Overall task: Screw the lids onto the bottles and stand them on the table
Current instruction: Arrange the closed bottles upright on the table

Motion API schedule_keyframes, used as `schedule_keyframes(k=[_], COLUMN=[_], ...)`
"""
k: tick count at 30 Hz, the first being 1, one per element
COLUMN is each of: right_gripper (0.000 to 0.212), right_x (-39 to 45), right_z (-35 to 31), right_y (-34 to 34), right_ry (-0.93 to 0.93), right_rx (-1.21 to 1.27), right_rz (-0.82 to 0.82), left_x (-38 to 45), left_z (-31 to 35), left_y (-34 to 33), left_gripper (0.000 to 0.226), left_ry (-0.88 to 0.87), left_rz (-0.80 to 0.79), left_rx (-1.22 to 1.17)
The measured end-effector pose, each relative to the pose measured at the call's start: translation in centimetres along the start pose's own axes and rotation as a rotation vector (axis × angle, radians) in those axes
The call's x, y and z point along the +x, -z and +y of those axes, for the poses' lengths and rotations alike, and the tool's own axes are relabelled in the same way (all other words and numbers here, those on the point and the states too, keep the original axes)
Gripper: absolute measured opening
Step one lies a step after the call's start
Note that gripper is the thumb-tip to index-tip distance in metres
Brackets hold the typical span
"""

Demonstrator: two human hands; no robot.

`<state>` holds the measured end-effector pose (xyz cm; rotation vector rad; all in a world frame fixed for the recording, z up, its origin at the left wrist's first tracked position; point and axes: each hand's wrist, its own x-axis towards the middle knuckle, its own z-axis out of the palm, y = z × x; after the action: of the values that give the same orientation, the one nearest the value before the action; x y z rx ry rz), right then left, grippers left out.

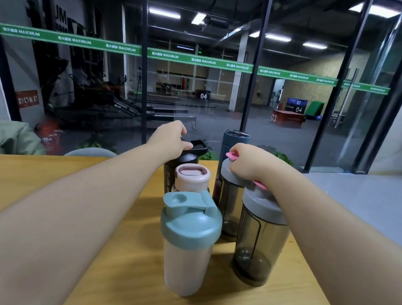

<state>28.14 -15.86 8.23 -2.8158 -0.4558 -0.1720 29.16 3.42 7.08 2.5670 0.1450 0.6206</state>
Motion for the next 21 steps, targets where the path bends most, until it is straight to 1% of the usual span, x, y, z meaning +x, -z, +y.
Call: schedule_keyframes(k=[3,11,21], right_gripper=[0.033,0.032,0.035], right_x=[0.1,0.3,0.6], right_z=[0.1,0.1,0.3], right_y=[-0.1,-0.2,-0.3], right_ry=[0.001,-0.006,-0.004], right_rx=[0.008,0.022,0.016], right_rz=[0.001,-0.008,-0.002], left_x=[0.2,0.1,-0.5], left_z=[0.3,0.7,1.1], left_y=[-0.4,-1.4,-1.5], left_gripper=[0.045,0.046,0.043], left_ry=[-0.004,-0.027,-0.050], left_rz=[-0.038,-0.104,-0.090], left_rx=[0.010,0.022,0.029])
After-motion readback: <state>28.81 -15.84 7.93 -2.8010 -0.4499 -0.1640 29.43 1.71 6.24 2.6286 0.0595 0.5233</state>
